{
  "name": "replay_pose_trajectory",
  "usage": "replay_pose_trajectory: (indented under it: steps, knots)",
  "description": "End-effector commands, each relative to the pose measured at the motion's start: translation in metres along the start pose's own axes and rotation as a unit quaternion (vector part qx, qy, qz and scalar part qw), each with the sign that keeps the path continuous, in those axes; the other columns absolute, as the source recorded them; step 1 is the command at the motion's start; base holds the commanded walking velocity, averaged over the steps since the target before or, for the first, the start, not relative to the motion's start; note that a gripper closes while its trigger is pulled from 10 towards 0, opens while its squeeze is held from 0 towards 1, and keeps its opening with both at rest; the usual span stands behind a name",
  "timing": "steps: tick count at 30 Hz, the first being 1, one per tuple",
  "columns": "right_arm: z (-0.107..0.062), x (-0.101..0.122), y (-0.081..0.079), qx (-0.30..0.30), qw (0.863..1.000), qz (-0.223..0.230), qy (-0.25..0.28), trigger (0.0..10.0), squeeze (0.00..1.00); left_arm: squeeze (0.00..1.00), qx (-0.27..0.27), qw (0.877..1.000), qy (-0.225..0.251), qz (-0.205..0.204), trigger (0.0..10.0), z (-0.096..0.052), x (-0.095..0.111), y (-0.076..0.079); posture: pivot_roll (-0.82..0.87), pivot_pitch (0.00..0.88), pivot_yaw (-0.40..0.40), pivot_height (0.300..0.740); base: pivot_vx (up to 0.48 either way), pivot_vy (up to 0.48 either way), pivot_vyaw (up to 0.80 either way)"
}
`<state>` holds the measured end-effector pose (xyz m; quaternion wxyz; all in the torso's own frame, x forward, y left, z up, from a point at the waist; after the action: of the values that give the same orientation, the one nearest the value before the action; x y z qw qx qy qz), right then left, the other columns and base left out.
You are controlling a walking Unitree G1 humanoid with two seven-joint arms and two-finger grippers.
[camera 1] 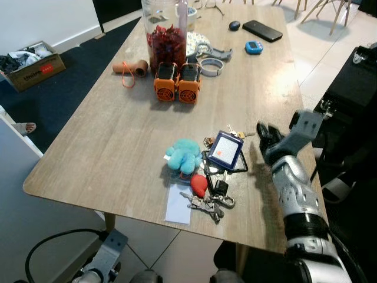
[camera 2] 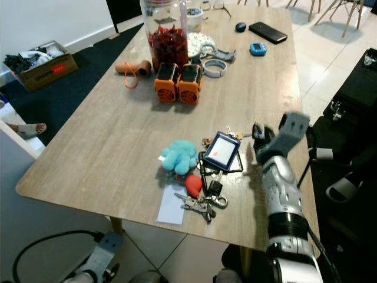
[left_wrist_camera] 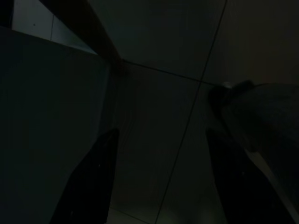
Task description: Hang keys on a hook
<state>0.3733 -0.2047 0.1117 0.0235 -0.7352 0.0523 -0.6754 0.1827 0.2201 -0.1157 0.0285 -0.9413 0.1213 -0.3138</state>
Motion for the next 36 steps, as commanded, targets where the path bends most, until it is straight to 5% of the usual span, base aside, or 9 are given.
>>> replay_pose_trajectory:
  steps: [1, 2, 3, 10, 23, 26, 36]
  knots:
    - [-0.008, -0.026, -0.017, 0.037, 0.998, -0.002, -0.06, 10.0, 0.33, 0.06, 0.0, 1.0, -0.015, -0.001, 10.0, -0.003, -0.01, -0.001, 0.05, 0.119, 0.026, 0.74, 0.0, 0.0, 0.0]
    - [-0.008, -0.026, -0.017, 0.037, 0.998, -0.002, -0.06, 10.0, 0.33, 0.06, 0.0, 1.0, -0.015, -0.001, 10.0, -0.003, -0.01, -0.001, 0.05, 0.119, 0.026, 0.74, 0.0, 0.0, 0.0]
    - [-0.011, -0.036, -0.027, 0.062, 0.994, -0.003, -0.085, 10.0, 0.0, 0.07, -0.001, 1.0, -0.016, 0.001, 10.0, -0.003, -0.01, -0.001, 0.05, 0.119, 0.026, 0.74, 0.0, 0.0, 0.0]
    - [-0.017, -0.036, -0.069, 0.164, 0.976, 0.071, -0.122, 10.0, 0.0, 0.06, 0.0, 1.0, -0.015, 0.005, 10.0, -0.003, -0.01, -0.002, 0.05, 0.118, 0.028, 0.74, 0.0, 0.0, 0.0]
    - [-0.015, -0.01, -0.102, 0.228, 0.968, 0.06, -0.088, 10.0, 0.0, 0.07, 0.0, 1.0, -0.016, 0.007, 10.0, -0.003, -0.01, -0.003, 0.05, 0.119, 0.028, 0.74, 0.0, 0.0, 0.0]
    - [-0.019, 0.014, -0.12, 0.269, 0.959, 0.081, -0.044, 10.0, 0.0, 0.07, 0.001, 1.0, -0.016, 0.008, 10.0, -0.003, -0.009, -0.003, 0.05, 0.119, 0.028, 0.74, 0.0, 0.0, 0.0]
    - [-0.024, 0.035, -0.13, 0.299, 0.948, 0.11, -0.009, 10.0, 0.0, 0.07, 0.002, 1.0, -0.015, 0.008, 10.0, -0.002, -0.009, -0.002, 0.05, 0.117, 0.024, 0.74, 0.0, 0.0, 0.0]
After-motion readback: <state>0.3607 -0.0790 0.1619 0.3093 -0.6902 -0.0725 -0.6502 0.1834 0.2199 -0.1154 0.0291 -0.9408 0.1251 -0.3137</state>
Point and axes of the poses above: a point about 5 cm out from each wrist's last joint towards the gripper, its own z axis pointing out of the wrist towards the gripper, its own x axis along the axis of the wrist's last joint, y = z × x, the point moved 4 cm from there along z, pointing out of the wrist towards the gripper, and after that the axes turned 14 degrees about -z, right-handed, at the moved point
